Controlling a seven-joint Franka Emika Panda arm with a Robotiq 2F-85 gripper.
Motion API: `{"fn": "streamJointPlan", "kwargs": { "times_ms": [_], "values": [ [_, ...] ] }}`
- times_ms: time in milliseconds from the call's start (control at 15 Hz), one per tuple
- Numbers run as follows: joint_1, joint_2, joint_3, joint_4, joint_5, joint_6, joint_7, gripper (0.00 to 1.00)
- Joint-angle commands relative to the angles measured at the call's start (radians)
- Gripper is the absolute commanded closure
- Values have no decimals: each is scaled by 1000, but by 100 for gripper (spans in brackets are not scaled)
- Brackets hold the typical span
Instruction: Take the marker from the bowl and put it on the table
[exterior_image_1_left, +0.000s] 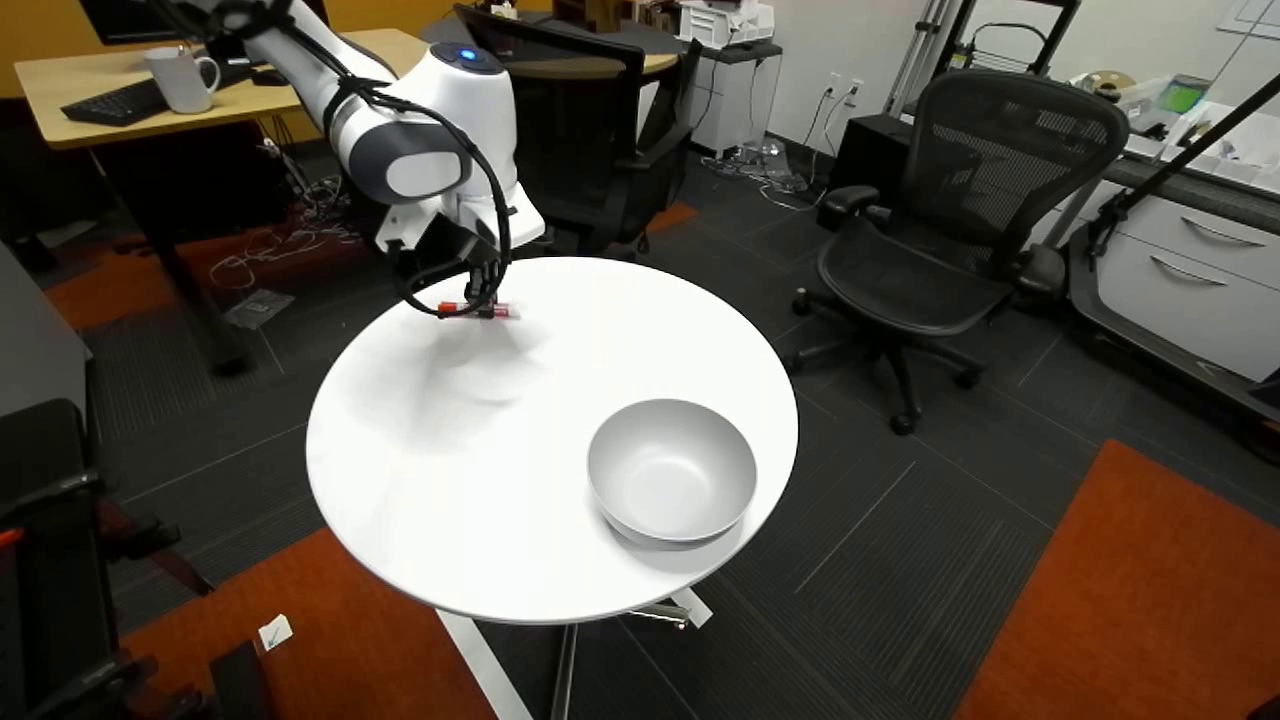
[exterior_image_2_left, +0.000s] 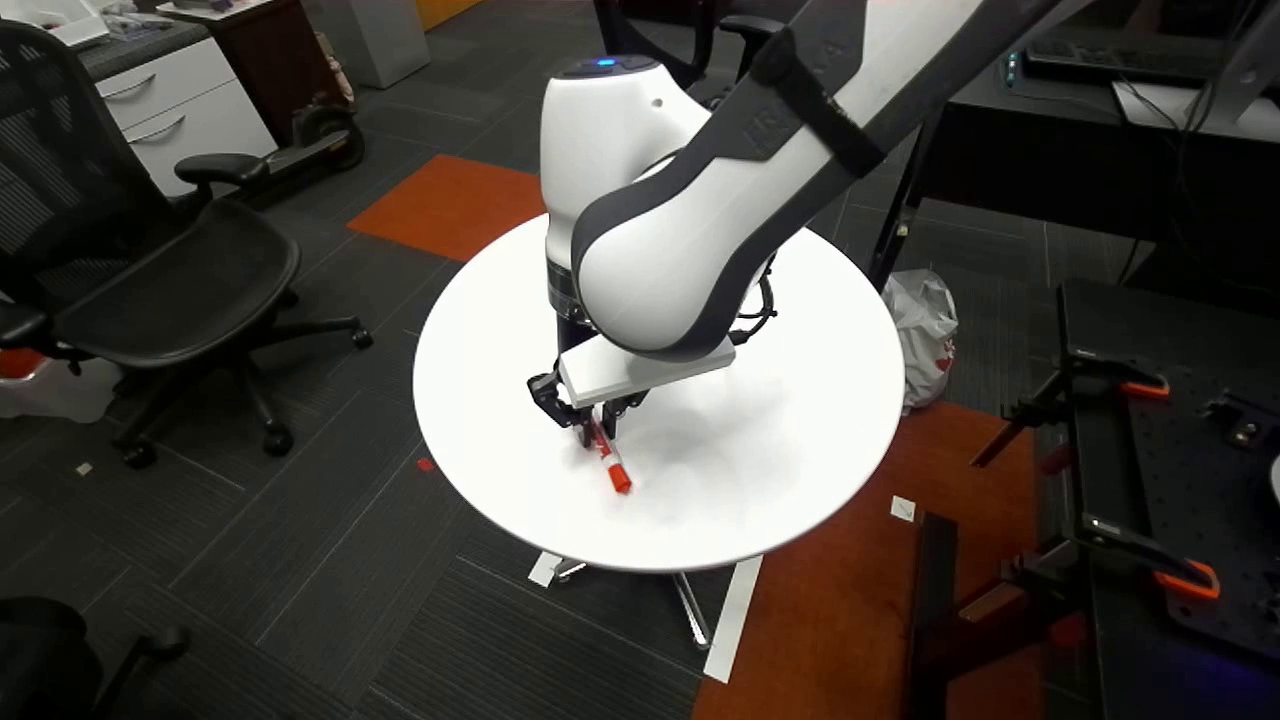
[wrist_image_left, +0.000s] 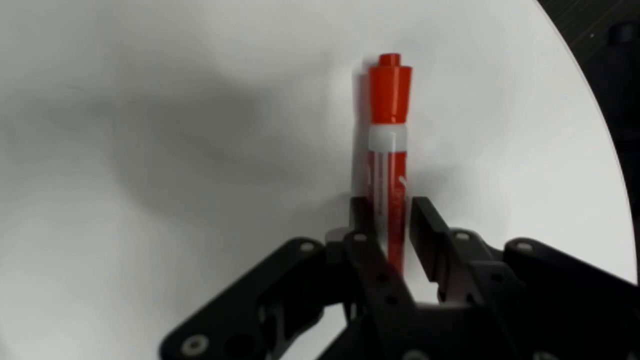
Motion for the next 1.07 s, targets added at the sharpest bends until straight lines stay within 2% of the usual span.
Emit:
{"fn": "streamJointPlan", "kwargs": {
  "times_ms": [0,333,667,1000],
  "values": [
    [11,-12,-11,7,1,-5,27,41],
    [-2,-119,-17,-66,1,-9,6,1],
    [-48,-274,-18,-153,-3,-50,-46,0],
    [-88,-377,-19,-191,-1,-121,-86,0]
  ]
}}
